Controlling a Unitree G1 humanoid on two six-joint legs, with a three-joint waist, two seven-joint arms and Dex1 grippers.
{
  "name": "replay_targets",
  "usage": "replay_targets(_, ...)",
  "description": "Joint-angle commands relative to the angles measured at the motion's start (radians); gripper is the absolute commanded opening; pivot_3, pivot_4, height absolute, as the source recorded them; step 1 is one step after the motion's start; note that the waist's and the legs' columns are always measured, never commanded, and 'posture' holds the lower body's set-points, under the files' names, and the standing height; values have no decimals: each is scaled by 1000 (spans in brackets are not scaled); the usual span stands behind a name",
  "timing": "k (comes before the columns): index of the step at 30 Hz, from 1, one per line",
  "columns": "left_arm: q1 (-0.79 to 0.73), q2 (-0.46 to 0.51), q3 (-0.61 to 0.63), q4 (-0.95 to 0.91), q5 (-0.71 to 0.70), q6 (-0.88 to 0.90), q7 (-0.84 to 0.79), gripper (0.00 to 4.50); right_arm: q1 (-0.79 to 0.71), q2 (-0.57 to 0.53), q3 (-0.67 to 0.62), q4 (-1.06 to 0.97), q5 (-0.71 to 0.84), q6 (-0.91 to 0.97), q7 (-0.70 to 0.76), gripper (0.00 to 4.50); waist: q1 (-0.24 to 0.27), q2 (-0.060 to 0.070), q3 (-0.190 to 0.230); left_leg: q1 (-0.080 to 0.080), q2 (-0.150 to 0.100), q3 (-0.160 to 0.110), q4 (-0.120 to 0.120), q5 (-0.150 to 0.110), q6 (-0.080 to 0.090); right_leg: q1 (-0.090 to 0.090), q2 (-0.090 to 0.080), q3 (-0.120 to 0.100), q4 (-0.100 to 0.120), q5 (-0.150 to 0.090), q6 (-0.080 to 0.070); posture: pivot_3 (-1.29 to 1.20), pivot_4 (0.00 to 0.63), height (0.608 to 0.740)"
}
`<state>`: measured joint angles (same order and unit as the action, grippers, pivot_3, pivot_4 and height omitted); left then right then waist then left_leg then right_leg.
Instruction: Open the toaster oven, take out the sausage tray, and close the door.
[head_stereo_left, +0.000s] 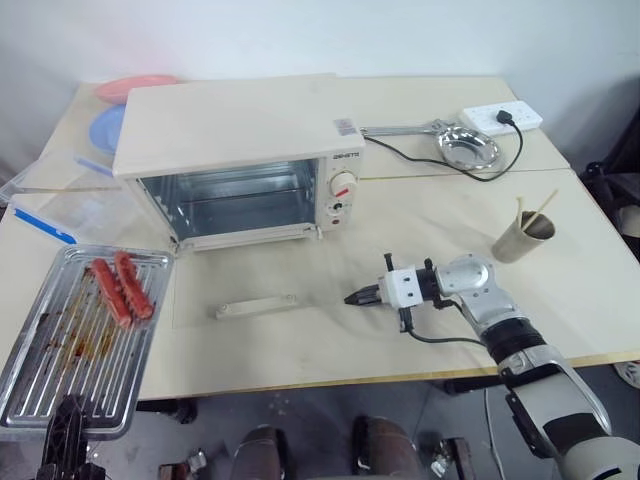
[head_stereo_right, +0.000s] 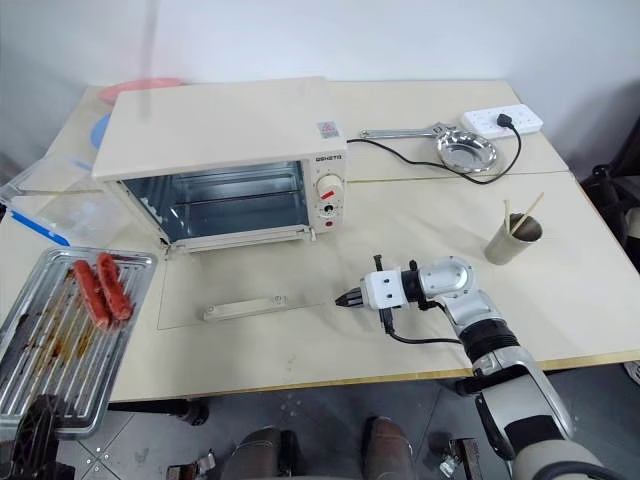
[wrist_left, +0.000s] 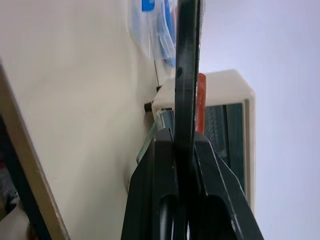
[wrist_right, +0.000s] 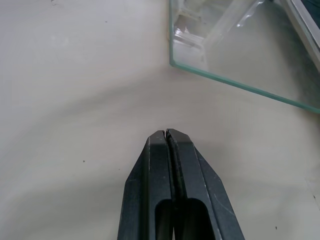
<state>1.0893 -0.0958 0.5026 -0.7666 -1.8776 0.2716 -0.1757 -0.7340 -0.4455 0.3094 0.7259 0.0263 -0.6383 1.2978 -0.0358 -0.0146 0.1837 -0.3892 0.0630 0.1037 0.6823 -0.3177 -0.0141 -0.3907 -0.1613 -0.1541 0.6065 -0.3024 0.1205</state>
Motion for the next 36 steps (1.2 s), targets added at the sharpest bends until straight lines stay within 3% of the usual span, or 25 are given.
replay_targets(1, 10, -34, 19, 12, -7, -24, -41, 0, -24, 24, -6, 57, -24, -7, -39, 44, 0, 0, 0, 0, 1, 0, 0, 0, 0, 0, 1, 0, 0, 0, -1, 0, 150, 740)
replay_targets(8, -1, -81, 6, 62, -14, -47, -71, 0, -73, 63, -24, 106, -5, 8, -49, 44, -1, 0, 0, 0, 2, 2, 0, -1, -1, -2, 1, 2, 2, -1, -2, 0, 150, 740)
replay_targets(15, 12, -107, 16, 104, -23, -64, -118, 0, -120, 92, -75, 36, 104, 163, 24, 44, 2, 0, 0, 0, 2, 3, 0, -2, -1, -3, 2, 3, 2, -1, -2, 0, 150, 740)
replay_targets(28, -5, -100, 6, 126, -12, -77, -122, 0, -184, 61, -135, -14, 147, 312, 70, 44, 4, 0, 0, -1, 3, 6, 0, -4, 1, -5, 3, 6, 0, -1, -2, 0, 150, 740)
replay_targets(36, -25, -73, -17, 122, 2, -72, -100, 0, -300, 96, -210, -13, 197, 419, 13, 44, -1, 1, 1, -1, 4, 11, 1, -5, 1, -8, 4, 10, 2, 0, -1, 0, 150, 740)
